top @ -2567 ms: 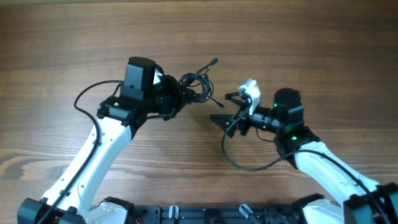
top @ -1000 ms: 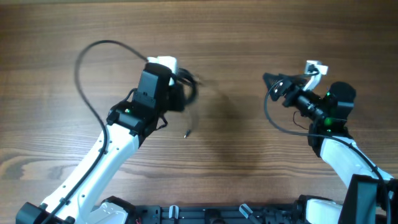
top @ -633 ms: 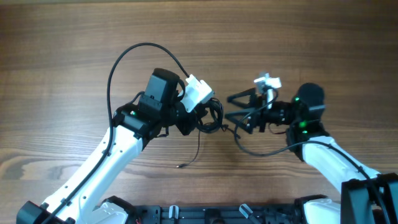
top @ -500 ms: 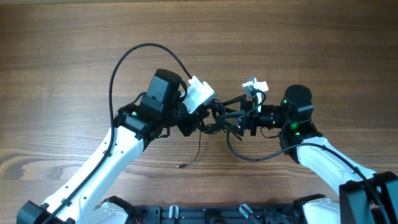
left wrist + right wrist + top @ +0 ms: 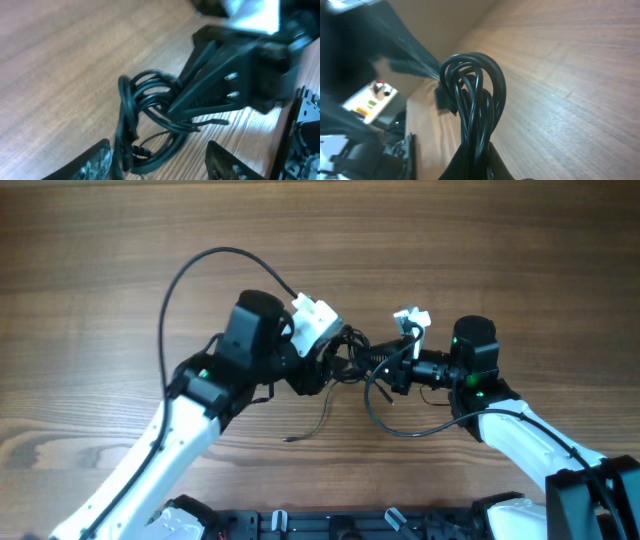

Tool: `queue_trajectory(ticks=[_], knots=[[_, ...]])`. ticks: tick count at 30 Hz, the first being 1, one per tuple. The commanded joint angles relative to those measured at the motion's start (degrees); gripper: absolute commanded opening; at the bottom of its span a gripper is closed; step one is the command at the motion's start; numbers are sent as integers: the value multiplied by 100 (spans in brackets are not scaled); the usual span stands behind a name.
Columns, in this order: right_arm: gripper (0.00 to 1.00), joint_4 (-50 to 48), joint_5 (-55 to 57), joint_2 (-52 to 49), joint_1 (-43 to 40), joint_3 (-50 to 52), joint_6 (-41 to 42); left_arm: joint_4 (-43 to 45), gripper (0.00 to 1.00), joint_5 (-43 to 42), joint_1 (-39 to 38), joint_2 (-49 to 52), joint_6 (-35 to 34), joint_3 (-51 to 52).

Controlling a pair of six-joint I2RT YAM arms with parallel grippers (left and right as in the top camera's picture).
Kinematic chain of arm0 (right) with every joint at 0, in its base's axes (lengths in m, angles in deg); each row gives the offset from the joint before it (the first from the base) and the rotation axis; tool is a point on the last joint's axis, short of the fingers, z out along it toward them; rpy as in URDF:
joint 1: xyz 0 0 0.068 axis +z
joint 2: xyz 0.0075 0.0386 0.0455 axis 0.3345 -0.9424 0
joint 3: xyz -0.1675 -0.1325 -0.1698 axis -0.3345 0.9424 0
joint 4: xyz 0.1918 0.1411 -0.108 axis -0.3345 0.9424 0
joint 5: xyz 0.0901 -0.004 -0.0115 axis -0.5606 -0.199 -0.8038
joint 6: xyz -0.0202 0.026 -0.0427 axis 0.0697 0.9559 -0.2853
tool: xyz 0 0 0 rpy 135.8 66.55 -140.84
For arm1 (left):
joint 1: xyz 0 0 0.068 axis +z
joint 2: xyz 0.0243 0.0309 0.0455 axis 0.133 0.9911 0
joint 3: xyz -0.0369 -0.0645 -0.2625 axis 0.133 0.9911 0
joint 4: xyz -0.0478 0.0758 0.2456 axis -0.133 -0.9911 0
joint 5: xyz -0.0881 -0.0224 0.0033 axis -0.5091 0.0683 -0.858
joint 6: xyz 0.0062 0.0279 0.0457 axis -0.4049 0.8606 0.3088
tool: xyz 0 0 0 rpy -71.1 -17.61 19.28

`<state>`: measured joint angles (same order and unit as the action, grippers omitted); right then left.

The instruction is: Untangle cables

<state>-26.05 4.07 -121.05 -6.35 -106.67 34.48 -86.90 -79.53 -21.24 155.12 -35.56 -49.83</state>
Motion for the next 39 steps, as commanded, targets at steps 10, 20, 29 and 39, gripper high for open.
queue_trajectory(ticks=[10,20,29,39], knots=[[4,-20,203,-15,-17,-24,-26,715,41,2096,-702,11,-1834,-57],[4,-15,199,-15,-17,-24,-11,1167,25,3456,-1285,789,-2299,-59],[4,-15,181,-15,-17,-24,-9,1207,23,3147,-1381,1220,-2299,-57],[5,-11,66,-15,-20,-24,-26,1191,4,4468,-1436,1340,-2743,-57]])
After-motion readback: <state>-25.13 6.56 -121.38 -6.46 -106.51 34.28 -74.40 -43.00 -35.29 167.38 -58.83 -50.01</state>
